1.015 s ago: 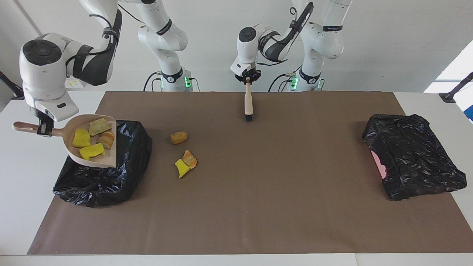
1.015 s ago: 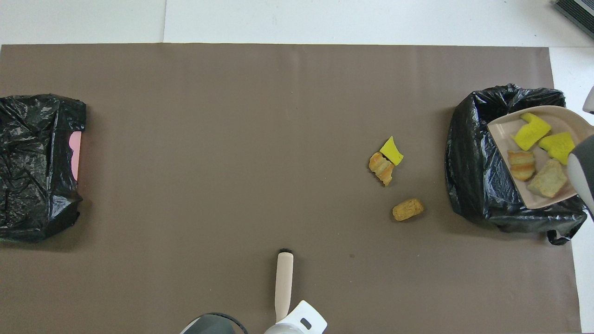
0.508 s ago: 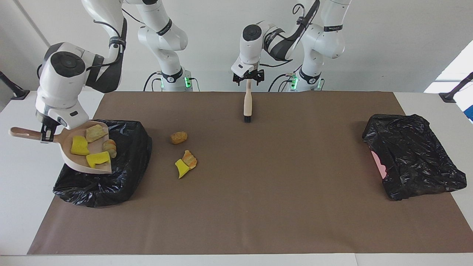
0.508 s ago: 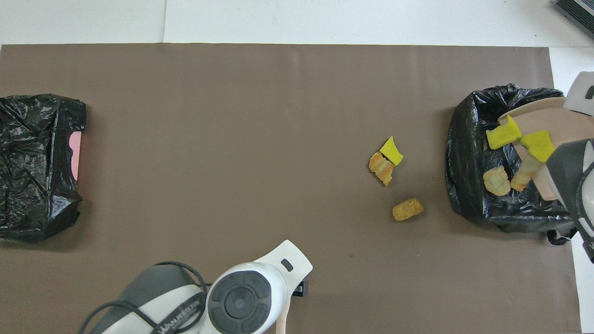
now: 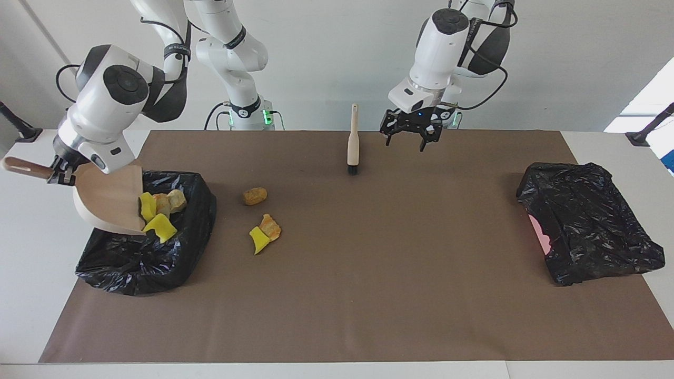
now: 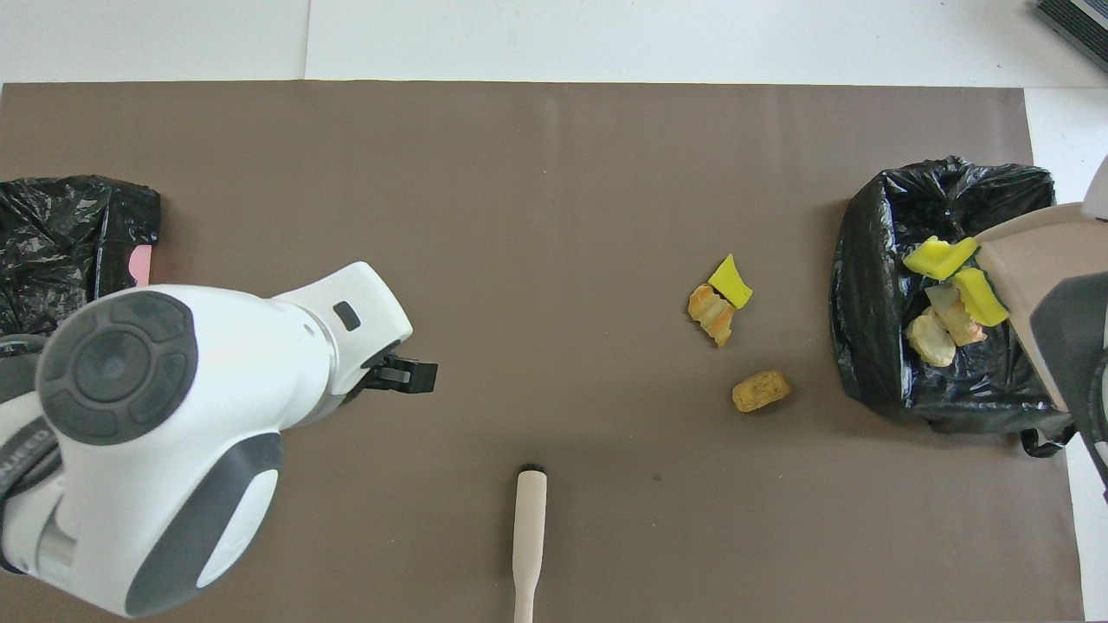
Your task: Sweep and dump trash in bin
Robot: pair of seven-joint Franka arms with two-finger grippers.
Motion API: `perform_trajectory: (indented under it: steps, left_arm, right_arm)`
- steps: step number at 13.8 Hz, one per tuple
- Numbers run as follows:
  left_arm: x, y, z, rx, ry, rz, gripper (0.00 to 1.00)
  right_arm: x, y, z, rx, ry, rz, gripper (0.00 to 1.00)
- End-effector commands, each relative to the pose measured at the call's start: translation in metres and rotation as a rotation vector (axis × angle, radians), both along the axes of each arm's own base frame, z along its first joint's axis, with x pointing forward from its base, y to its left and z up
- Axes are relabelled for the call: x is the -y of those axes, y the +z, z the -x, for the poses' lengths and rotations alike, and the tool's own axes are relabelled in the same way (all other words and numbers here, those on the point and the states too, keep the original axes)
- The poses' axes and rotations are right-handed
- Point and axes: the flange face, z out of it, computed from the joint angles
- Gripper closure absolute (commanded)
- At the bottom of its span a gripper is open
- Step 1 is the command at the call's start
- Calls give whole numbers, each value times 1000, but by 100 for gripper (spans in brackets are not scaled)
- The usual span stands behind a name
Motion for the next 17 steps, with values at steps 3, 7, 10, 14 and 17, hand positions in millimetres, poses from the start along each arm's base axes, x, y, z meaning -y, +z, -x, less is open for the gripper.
perform_trajectory:
  steps: [3,7,10,14,17]
  left_arm:
    - [-101,80,-40,22,-38,-49,0]
    - [-147,133,-33,-15,-26,-61,0]
    - [-182,156,-38,-65,38,-52,0]
    - [-205,161,-43,-81,49,-54,0]
    - [-204,168,-37,-68,23,-62,0]
  right_arm:
    - [1,36,42,7,-118,2,100]
    - [-29,36,59,116,-332,-113,100]
    - [-77,28,57,256,-467,-221,100]
    - [-143,16,53,472,-767,-415,100]
    - [-198,-10,38,605,-939,-459,100]
